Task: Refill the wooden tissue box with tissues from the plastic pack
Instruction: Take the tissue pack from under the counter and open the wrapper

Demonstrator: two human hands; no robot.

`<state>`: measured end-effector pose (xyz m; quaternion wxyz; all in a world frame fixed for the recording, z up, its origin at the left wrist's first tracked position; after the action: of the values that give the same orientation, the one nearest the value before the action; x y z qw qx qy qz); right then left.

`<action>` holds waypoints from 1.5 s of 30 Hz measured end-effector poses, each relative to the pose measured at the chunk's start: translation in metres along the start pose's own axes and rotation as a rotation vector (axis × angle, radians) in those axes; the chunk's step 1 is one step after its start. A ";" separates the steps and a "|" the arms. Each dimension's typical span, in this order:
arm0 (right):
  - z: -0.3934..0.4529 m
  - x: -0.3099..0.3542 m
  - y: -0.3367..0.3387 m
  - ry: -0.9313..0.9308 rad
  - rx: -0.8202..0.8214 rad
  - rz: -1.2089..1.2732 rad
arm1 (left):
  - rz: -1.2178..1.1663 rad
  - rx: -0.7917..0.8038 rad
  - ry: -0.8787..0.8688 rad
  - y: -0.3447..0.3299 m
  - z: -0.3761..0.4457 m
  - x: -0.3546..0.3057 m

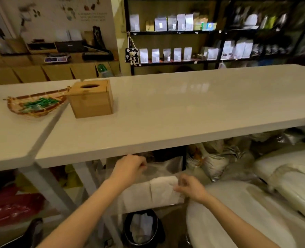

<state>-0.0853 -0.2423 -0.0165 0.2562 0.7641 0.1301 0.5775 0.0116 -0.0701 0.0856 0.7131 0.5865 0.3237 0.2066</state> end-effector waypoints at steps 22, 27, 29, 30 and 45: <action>-0.016 0.173 0.176 0.214 0.051 0.142 | -0.093 -0.194 -0.131 0.235 0.097 -0.058; 0.034 0.177 0.195 0.150 -0.007 0.158 | -0.094 -0.184 -0.158 0.226 0.160 -0.035; 0.051 0.175 0.197 0.131 -0.020 0.166 | -0.098 -0.171 -0.161 0.218 0.182 -0.028; 0.059 0.173 0.197 0.121 -0.028 0.180 | -0.095 -0.167 -0.156 0.214 0.192 -0.024; 0.132 0.151 0.183 0.005 -0.247 0.095 | 0.019 -0.263 -0.038 0.137 0.258 0.027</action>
<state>0.0673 -0.3519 0.1796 0.3205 0.7305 0.0223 0.6026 0.2241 -0.2024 0.2393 0.7877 0.4950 0.2747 0.2430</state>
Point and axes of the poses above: each hand's wrist, its own z-axis towards the middle knuckle, its own y-axis out of the back of the hand, x = y × z, the point moved 5 cm from there along z, towards the middle knuckle, and after that the axes turned 2 degrees about z, right-handed, at the moved point
